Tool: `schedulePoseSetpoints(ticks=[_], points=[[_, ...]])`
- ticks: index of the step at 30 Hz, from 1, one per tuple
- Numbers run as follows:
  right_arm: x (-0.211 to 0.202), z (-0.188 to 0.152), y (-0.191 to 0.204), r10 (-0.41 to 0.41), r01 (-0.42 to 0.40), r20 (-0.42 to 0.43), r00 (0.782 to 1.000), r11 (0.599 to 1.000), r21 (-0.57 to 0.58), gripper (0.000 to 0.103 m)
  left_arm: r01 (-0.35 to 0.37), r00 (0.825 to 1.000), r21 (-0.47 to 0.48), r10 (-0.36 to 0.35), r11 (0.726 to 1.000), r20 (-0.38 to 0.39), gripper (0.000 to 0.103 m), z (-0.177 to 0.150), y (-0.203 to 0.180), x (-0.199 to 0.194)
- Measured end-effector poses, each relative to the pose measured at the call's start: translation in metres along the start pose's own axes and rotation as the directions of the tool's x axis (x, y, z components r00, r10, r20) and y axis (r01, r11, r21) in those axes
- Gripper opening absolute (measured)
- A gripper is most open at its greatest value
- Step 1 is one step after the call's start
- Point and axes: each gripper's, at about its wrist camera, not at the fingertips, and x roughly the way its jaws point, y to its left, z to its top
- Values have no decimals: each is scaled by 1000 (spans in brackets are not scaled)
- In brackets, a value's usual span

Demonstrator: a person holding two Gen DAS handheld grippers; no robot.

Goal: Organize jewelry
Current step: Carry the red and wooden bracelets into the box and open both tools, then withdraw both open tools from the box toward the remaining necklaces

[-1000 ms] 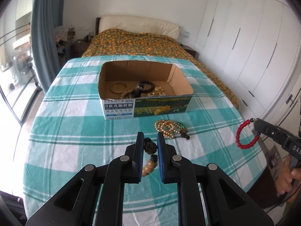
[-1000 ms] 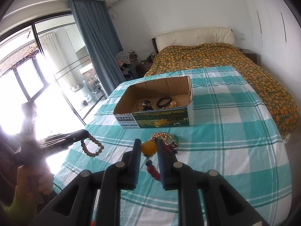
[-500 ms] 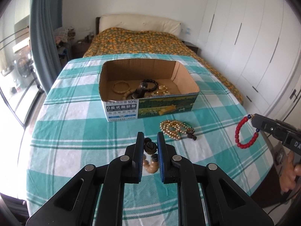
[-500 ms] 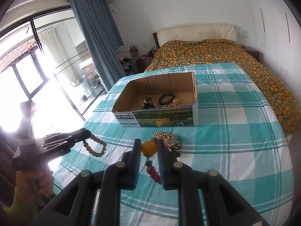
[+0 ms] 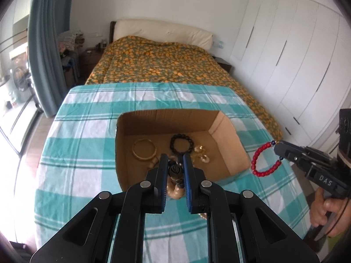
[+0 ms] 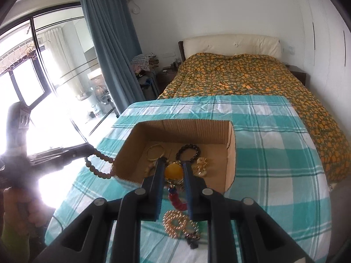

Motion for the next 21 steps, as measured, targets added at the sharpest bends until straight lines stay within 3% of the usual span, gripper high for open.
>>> schedulePoseSetpoints(ticks=[5,12,13,14,16,21], points=[[69,32,-32,-58,58,-84,995,998,3,17,-55,997,18,56,998,-59,12,21,15,60],[148,43,-62,-144,146,-166,975,989,-4,19,-127,984,48,132,991,-120,15,24,26,120],[152,44,-63,-139,141,-162,977,990,3,22,-142,982,50,147,989,-114,28,26,26,123],[154,46,-63,-131,134,-151,980,991,10,26,-156,981,48,161,987,-109,54,28,28,124],[147,50,-60,-117,120,-94,989,992,25,26,-176,982,22,177,984,-64,77,31,31,114],[88,60,-30,-57,58,70,996,998,-11,26,-147,989,-19,148,989,25,90,28,31,63]])
